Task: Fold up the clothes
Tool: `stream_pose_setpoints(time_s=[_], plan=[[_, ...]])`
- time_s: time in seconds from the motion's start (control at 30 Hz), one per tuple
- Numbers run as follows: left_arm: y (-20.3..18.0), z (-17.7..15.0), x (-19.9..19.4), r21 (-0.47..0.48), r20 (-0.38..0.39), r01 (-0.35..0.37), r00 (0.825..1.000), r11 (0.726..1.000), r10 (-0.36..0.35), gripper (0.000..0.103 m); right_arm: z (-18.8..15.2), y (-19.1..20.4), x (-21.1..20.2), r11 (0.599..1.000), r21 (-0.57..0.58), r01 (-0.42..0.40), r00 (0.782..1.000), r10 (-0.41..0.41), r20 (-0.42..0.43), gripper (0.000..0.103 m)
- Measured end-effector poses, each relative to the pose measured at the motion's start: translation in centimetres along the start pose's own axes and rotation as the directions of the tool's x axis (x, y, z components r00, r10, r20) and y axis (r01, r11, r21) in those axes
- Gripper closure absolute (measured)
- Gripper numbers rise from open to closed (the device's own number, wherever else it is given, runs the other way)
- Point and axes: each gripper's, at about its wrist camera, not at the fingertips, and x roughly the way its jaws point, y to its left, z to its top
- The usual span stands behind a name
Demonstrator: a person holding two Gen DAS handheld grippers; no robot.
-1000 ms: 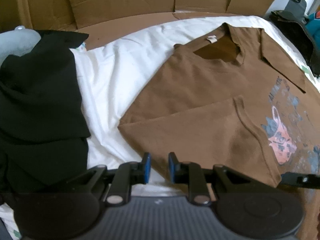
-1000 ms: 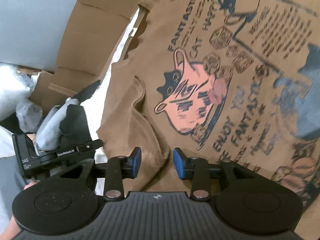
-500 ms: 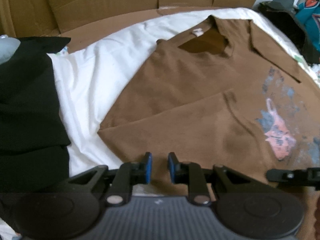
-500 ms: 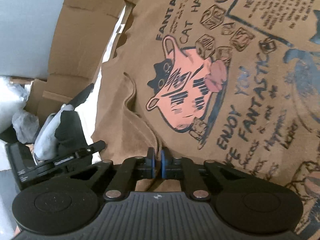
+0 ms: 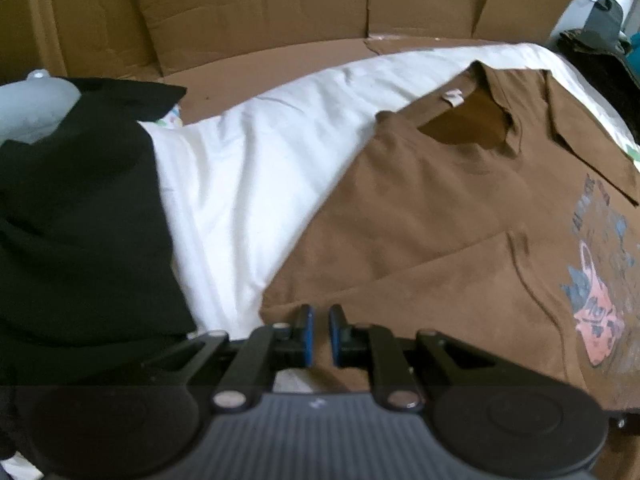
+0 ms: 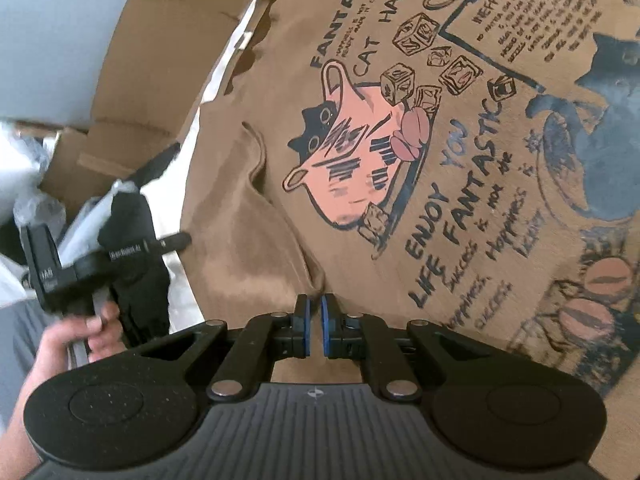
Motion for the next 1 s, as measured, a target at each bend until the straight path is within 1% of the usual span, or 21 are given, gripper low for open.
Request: stream_pose_setpoints(time_s=[0.1, 0.2, 0.37, 0.43, 0.47, 0.5, 0.63, 0.7, 0.73, 0.77, 0.8, 0.9, 1.0], plan=[[-0.1, -0.3, -0.8, -0.004, 0.015, 0.021, 1.0, 1.0, -0.021, 0.091, -0.3, 0.4, -0.4, 0.999, -0.04, -0.004, 1.0, 0.003, -0.024, 0.097], [-0.6, -0.8, -1.4, 0.004, 0.012, 0.05, 0.999, 0.999, -0.05, 0.091, -0.9, 1.2, 0.2, 0.996, -0.072, -0.053, 0.997, 0.048, -0.064, 0.097], [-1.4, -1.7, -2.3, 0.024, 0.002, 0.095, 0.995, 0.995, -0.096, 0.091, -2.1, 3.0, 2.4, 0.987, -0.112, -0.113, 0.986, 0.098, -0.132, 0.096], [-2.0, -2.1, -2.7, 0.049, -0.01, 0.124, 0.992, 0.991, -0.124, 0.091, -2.5, 3.7, 3.3, 0.985, -0.118, -0.127, 0.983, 0.109, -0.151, 0.086], [-2.1, -2.4, -2.9, 0.063, -0.02, 0.13, 0.991, 0.989, -0.129, 0.091, -2.8, 4.0, 3.7, 0.984, -0.121, -0.132, 0.981, 0.112, -0.158, 0.078], [-2.3, -2.6, -3.0, 0.077, -0.029, 0.136, 0.99, 0.988, -0.135, 0.091, -3.0, 4.2, 4.1, 0.983, -0.123, -0.136, 0.98, 0.115, -0.164, 0.076], [-2.4, -3.8, -3.5, 0.086, -0.063, 0.145, 0.988, 0.986, -0.14, 0.091, -3.3, 4.8, 4.9, 0.982, -0.116, -0.149, 0.977, 0.128, -0.168, 0.076], [-2.5, -4.3, -3.6, 0.088, -0.07, 0.145, 0.988, 0.985, -0.139, 0.091, -3.4, 4.7, 5.1, 0.982, -0.111, -0.151, 0.978, 0.133, -0.159, 0.077], [-2.5, -4.5, -3.7, 0.089, -0.073, 0.146, 0.987, 0.985, -0.14, 0.091, -3.4, 4.6, 5.2, 0.982, -0.106, -0.153, 0.979, 0.136, -0.154, 0.079], [-2.5, -4.7, -3.8, 0.089, -0.077, 0.147, 0.987, 0.985, -0.14, 0.091, -3.5, 4.6, 5.3, 0.982, -0.101, -0.158, 0.979, 0.142, -0.148, 0.092], [-2.6, -4.9, -3.9, 0.089, -0.08, 0.151, 0.986, 0.985, -0.144, 0.091, -3.6, 4.6, 5.4, 0.982, -0.097, -0.161, 0.979, 0.147, -0.144, 0.097], [-3.0, -5.3, -4.3, 0.095, -0.079, 0.173, 0.983, 0.98, -0.166, 0.091, -4.3, 4.6, 5.9, 0.982, -0.091, -0.164, 0.975, 0.148, -0.165, 0.099], [-3.9, -5.6, -4.5, 0.106, -0.083, 0.218, 0.974, 0.97, -0.209, 0.091, -5.0, 4.4, 6.4, 0.984, -0.08, -0.16, 0.973, 0.144, -0.18, 0.099]])
